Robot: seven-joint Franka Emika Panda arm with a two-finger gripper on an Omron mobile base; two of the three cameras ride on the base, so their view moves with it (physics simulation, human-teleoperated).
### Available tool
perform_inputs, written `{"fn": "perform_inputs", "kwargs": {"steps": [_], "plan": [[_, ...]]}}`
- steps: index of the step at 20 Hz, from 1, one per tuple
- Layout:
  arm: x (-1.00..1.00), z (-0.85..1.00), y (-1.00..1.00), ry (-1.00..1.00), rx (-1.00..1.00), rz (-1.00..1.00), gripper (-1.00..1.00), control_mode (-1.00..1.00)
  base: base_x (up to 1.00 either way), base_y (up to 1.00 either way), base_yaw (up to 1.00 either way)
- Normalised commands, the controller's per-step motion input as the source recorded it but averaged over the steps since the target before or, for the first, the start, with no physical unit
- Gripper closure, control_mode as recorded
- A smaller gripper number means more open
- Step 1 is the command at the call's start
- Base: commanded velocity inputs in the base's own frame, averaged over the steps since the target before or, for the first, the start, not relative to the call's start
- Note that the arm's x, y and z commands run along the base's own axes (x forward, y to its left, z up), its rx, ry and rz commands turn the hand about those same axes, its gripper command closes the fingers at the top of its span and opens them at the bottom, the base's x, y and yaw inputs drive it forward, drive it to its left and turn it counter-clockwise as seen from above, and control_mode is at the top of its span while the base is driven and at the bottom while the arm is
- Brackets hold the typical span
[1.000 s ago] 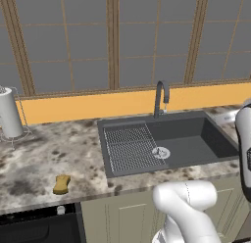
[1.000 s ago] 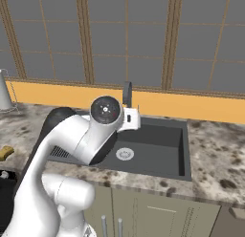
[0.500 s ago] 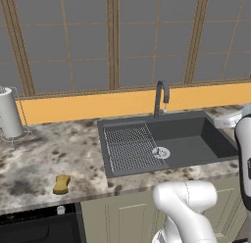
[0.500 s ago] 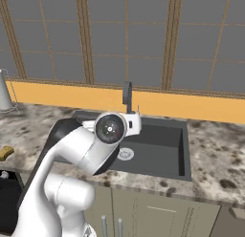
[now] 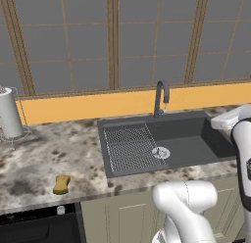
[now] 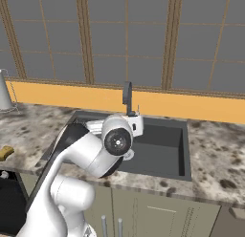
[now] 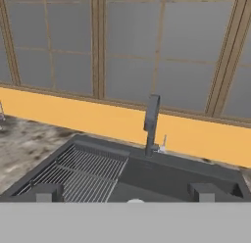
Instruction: Soak the sponge with water for a few seconds and then drop it inside the sink.
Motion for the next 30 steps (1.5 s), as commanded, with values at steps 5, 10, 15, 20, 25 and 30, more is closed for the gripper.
{"fn": "perform_inputs", "kwargs": {"steps": [5,10,15,20,25,30], "plan": [[0.28,-0.04,-0.06,-0.06,0.02,0.05,-1.00,-1.00,0.00,0.00,0.00],[0.33,-0.06,-0.01,0.00,0.02,0.08,-1.00,-1.00,0.00,0.00,0.00],[0.30,0.00,0.00,0.02,0.00,0.11,-1.00,-1.00,0.00,0.00,0.00],[0.12,-0.05,0.00,0.01,0.00,0.03,-1.00,-1.00,0.00,0.00,0.00],[0.19,-0.16,0.00,0.05,0.02,0.03,-1.00,-1.00,0.00,0.00,0.00],[0.31,-0.27,0.00,0.06,0.03,0.03,-1.00,-1.00,0.00,0.00,0.00]]}}
